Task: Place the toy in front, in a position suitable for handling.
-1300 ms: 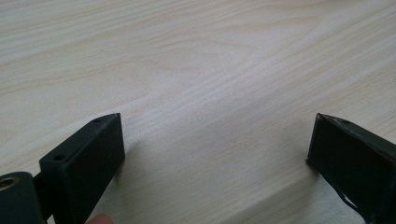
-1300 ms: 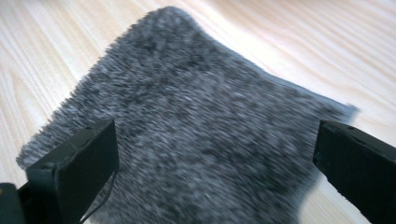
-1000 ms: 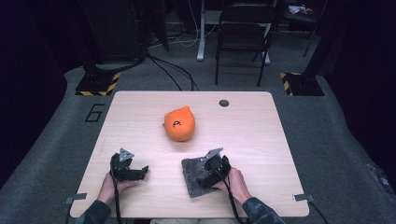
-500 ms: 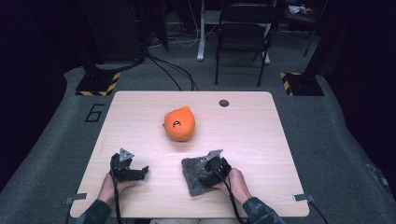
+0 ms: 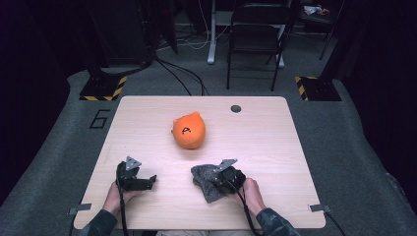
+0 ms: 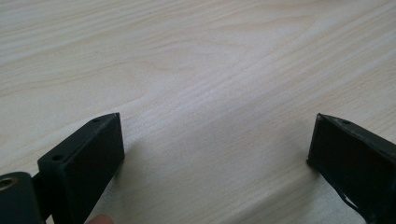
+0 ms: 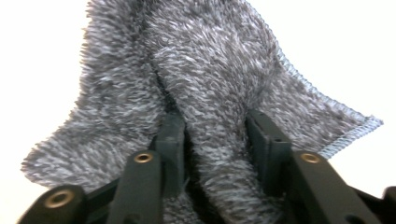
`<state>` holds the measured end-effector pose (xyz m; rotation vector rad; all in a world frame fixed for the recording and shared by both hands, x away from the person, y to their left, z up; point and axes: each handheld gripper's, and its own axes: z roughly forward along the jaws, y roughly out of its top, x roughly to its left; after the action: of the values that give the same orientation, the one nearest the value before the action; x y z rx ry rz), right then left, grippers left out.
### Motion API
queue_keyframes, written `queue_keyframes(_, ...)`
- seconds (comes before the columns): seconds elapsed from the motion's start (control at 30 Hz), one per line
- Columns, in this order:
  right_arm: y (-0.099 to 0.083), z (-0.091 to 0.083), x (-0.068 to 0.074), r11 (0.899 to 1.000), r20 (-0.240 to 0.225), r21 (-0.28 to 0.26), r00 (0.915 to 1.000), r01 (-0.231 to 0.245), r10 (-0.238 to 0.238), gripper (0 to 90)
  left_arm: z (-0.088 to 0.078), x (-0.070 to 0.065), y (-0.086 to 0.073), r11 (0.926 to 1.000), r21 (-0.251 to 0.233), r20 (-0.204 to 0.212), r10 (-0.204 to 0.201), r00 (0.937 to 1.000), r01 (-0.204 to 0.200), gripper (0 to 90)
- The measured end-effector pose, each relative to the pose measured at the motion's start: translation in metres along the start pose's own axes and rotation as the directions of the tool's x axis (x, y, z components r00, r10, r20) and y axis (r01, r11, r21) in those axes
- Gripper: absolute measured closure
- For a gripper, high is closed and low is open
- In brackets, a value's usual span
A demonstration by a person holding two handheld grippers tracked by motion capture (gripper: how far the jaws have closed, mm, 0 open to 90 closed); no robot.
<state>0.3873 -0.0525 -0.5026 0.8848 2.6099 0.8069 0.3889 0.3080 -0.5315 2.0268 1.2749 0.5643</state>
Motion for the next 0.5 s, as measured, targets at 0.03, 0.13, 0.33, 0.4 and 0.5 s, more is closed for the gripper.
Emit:
queue_keyframes(0.03, -0.001, 0.0, 0.001, 1.0, 0.004, -0.008, 1.0, -0.002, 0.002, 65.0, 0.0, 0.0, 0.0, 1.0, -0.001, 0.0, 0.0, 1.0, 0.0, 3.0)
queue_keyframes(0.13, -0.001, -0.001, 0.0, 1.0, -0.004, -0.012, 0.9999, 0.01, -0.01, 68.6, 0.0, 0.0, 0.0, 1.0, -0.001, 0.001, 0.0, 1.0, 0.0, 3.0)
queue_keyframes(0.33, 0.002, -0.007, 0.001, 0.999, 0.003, -0.035, 0.9996, 0.027, -0.027, 71.2, 0.0, 0.0, 0.0, 1.0, -0.001, 0.004, 0.001, 1.0, -0.001, 3.0)
queue_keyframes(0.4, 0.003, -0.013, 0.0, 0.998, 0.002, -0.062, 0.9999, 0.011, -0.011, 71.3, 0.0, 0.0, 0.0, 1.0, -0.002, 0.004, 0.001, 1.0, -0.001, 3.0)
queue_keyframes(0.5, 0.005, -0.021, -0.001, 0.996, 0.003, -0.092, 1.0, 0.009, -0.009, 71.2, 0.0, 0.0, 0.0, 1.0, -0.001, 0.004, 0.002, 1.0, -0.002, 3.0)
